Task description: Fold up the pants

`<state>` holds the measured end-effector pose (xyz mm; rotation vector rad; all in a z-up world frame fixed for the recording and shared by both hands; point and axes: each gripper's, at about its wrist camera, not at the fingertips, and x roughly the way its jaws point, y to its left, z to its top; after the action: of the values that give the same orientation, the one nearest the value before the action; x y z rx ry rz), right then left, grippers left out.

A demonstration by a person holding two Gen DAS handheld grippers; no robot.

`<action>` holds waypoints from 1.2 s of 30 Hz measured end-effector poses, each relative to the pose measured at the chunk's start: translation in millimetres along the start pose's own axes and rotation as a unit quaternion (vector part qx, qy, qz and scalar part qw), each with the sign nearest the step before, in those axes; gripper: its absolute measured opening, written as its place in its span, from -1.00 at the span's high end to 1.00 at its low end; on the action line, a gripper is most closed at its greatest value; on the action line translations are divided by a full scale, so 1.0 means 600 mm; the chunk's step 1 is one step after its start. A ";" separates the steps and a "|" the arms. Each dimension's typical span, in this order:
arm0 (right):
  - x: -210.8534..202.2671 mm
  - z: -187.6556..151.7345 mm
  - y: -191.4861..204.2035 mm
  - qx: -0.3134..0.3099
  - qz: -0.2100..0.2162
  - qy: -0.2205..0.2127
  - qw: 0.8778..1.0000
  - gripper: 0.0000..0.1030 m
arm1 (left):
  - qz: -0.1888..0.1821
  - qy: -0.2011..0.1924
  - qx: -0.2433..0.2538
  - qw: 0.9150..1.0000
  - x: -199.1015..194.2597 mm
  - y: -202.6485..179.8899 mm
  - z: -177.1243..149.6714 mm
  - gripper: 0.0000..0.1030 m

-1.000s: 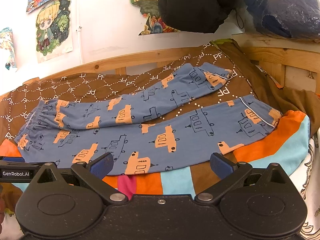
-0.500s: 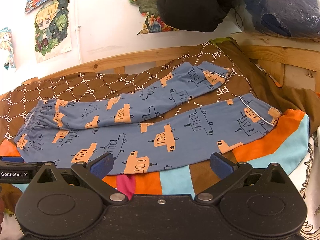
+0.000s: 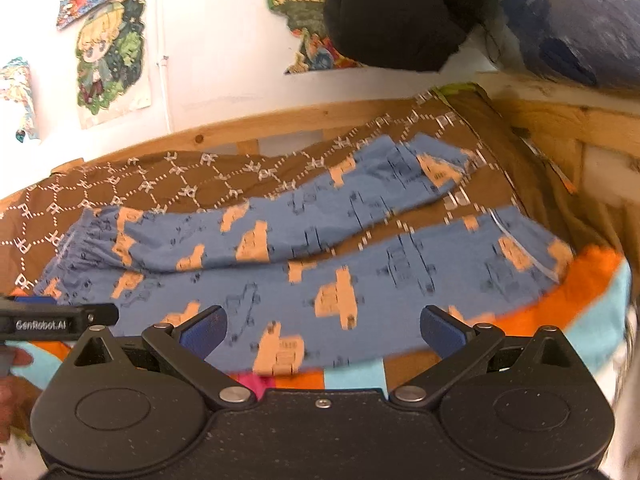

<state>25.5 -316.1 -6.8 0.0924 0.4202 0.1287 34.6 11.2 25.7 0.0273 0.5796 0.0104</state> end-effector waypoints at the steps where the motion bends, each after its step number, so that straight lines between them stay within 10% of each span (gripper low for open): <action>1: 0.004 0.013 -0.004 -0.006 0.008 0.000 1.000 -0.99 | 0.000 -0.002 0.011 1.000 0.004 0.001 0.013 -1.00; 18: 0.309 0.247 -0.011 -0.290 0.141 0.084 0.943 -0.99 | -0.006 0.024 0.205 0.979 0.238 0.088 0.253 -1.00; 27: 0.535 0.371 0.030 -0.336 0.229 0.161 0.899 -0.70 | -0.091 0.065 0.221 0.969 0.380 0.104 0.292 -0.99; 32: 0.610 0.377 0.057 -0.372 0.269 0.214 0.862 -0.24 | -0.139 0.142 0.231 0.953 0.444 0.117 0.302 -0.75; 36: 0.637 0.369 0.053 -0.391 0.284 0.253 0.838 -0.14 | -0.151 0.195 0.215 0.945 0.478 0.138 0.302 -0.07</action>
<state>459.1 -243.8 45.2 -0.6519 0.8334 0.9204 373.6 95.1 22.8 0.3674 0.9704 -0.4194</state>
